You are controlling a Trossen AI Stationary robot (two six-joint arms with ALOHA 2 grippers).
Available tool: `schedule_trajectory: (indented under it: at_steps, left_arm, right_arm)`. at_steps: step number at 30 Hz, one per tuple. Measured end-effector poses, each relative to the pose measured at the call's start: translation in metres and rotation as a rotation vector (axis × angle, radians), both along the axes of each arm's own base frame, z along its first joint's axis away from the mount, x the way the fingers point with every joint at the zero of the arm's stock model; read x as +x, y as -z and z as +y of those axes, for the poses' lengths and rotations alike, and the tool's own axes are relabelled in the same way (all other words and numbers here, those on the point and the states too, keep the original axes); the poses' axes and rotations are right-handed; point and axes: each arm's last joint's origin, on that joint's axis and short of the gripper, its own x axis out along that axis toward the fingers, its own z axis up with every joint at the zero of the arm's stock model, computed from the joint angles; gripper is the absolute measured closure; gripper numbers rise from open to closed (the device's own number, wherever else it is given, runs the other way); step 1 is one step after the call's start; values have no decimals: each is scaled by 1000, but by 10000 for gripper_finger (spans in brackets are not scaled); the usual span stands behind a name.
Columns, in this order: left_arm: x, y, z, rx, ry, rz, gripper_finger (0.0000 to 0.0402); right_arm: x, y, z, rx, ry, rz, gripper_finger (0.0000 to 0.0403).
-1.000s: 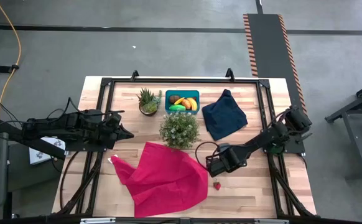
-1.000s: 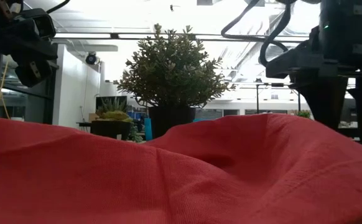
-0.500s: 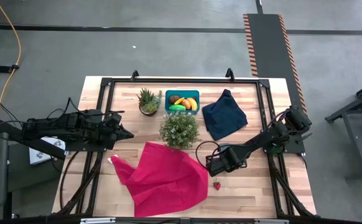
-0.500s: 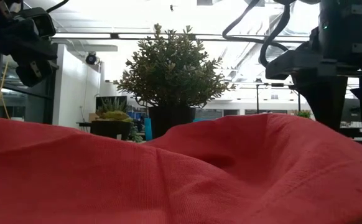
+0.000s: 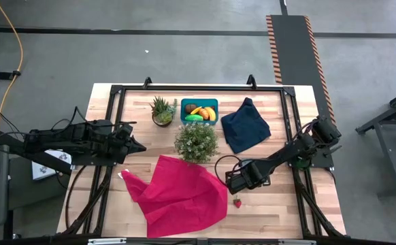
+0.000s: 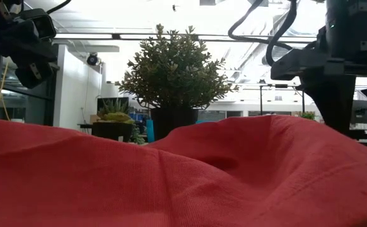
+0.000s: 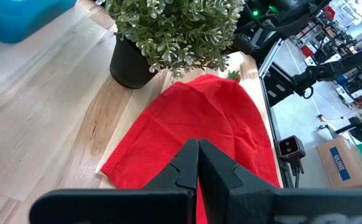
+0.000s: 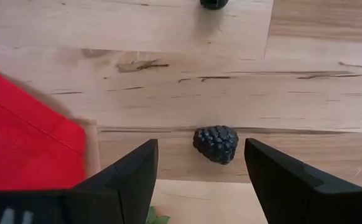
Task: Pick and placing Produce into tupperware
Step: Put the blackberry into the blue bin
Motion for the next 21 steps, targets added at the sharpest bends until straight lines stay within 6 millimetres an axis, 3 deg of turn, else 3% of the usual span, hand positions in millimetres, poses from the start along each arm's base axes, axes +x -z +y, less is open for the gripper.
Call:
schedule_trajectory:
  at_steps: [9,21]
  left_arm:
    - [0,0,0,0,0,0,401]
    - [0,0,0,0,0,1,401]
  right_arm:
    - [8,18,7,41,-35,10,171]
    - [10,18,9,-18,-20,-44,171]
